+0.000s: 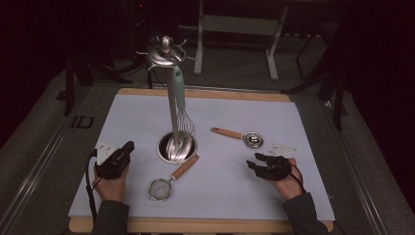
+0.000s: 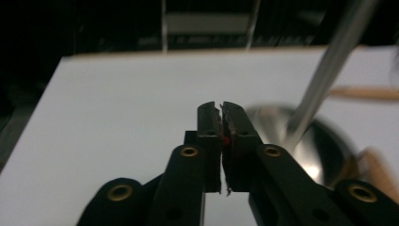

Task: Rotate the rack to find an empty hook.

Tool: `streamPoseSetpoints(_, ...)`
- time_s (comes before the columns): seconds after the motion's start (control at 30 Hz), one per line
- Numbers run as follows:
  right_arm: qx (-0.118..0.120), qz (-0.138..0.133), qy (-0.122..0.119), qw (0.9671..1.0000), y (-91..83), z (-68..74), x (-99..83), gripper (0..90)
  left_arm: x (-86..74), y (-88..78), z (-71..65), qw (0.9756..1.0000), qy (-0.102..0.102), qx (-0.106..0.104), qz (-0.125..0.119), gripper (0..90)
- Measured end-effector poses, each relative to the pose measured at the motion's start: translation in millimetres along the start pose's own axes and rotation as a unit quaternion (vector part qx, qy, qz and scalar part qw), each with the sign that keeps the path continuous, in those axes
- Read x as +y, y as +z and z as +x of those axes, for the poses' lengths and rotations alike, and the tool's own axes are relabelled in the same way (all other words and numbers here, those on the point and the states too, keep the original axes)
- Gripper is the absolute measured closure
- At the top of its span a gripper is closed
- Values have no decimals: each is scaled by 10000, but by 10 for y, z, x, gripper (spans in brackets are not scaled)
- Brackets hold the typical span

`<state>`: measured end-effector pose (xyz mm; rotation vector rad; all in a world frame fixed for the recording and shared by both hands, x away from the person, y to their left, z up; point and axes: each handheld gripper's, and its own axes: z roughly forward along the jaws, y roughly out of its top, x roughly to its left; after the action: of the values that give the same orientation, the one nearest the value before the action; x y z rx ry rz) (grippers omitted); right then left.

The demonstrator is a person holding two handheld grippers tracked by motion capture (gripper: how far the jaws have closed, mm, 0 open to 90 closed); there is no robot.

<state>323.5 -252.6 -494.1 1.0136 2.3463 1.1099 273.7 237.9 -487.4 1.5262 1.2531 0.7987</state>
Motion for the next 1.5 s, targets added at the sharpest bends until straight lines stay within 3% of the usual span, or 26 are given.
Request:
streamPoseSetpoints(0.07,75,-127,202,9997,-12,-22,-32,519,99,-49,-52,9996,-39,-119,-245,898)
streamPoseSetpoints(0.13,20,-142,185,9997,-12,-22,-54,518,207,-76,-100,9988,-58,-289,-403,900)
streamPoseSetpoints(0.3,-176,-59,90,9998,29,-14,-151,509,462,-128,-198,9959,25,-473,-777,900)
streamPoseSetpoints(0.5,-345,60,171,9992,81,-52,-273,510,698,-204,-283,9903,-57,-618,-1245,900)
streamPoseSetpoints(0.67,-370,-9,306,9988,95,-90,-323,510,854,-259,-381,9856,-5,-684,-1544,900)
streamPoseSetpoints(0.97,-381,-10,528,9979,168,-132,-405,521,1169,-280,-514,9795,251,-765,-1844,900)
streamPoseSetpoints(1.2,-366,-71,570,9977,158,-139,-415,524,1354,-305,-611,9750,381,-849,-2019,900)
streamPoseSetpoints(1.5,-458,-15,357,9983,175,-95,-413,517,1527,-321,-686,9709,475,-933,-2153,900)
